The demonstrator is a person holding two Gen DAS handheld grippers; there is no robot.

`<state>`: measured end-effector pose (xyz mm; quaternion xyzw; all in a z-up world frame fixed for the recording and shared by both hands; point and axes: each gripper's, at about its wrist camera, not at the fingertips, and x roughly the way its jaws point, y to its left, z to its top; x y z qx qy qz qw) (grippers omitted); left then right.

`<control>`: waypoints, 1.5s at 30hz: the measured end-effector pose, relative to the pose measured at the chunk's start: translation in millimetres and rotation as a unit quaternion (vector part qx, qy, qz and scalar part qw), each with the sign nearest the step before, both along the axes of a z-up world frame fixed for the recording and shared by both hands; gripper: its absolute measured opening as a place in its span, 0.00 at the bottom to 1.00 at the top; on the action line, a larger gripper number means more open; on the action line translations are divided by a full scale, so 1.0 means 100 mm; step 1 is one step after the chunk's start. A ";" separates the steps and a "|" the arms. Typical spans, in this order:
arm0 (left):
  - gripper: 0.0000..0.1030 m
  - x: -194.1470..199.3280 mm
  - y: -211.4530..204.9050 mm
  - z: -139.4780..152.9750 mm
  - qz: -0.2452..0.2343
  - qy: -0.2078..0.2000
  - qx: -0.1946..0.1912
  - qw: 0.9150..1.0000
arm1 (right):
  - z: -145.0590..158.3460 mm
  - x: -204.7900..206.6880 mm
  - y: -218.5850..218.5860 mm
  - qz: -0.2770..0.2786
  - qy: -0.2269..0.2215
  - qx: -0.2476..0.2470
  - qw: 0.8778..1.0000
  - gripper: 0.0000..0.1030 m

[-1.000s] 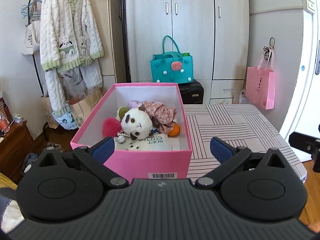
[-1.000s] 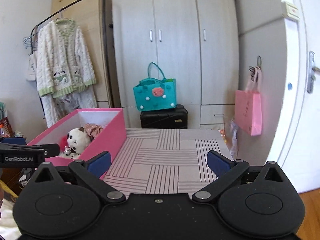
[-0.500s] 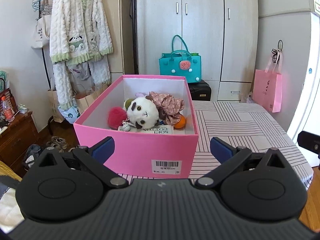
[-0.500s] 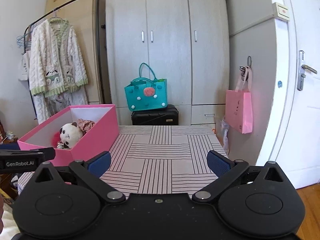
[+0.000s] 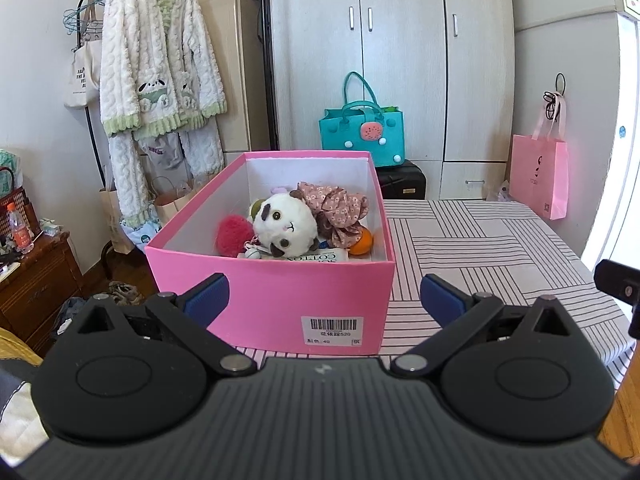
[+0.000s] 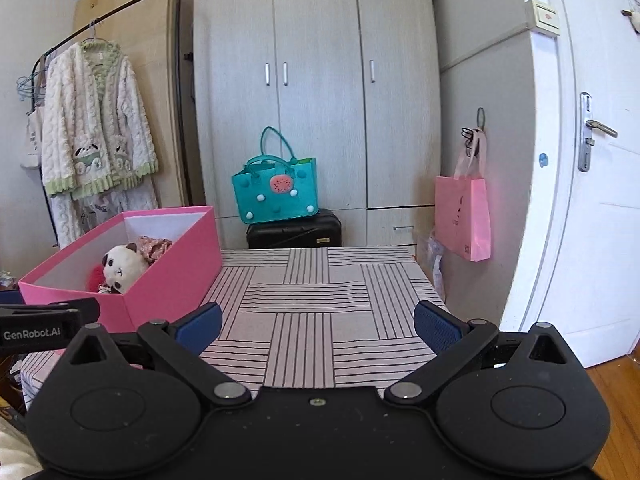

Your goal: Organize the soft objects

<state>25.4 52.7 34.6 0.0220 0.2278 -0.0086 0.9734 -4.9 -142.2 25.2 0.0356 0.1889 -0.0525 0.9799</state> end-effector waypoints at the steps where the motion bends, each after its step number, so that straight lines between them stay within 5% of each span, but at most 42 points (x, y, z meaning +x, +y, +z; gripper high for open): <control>1: 1.00 0.00 0.00 0.00 -0.001 0.000 0.000 1.000 | -0.01 0.00 -0.01 -0.003 -0.001 0.001 1.000 1.00; 45: 1.00 -0.14 0.01 -0.01 -0.016 -0.012 0.002 1.000 | -0.04 -0.17 0.13 -0.011 -0.020 -0.015 1.000 1.00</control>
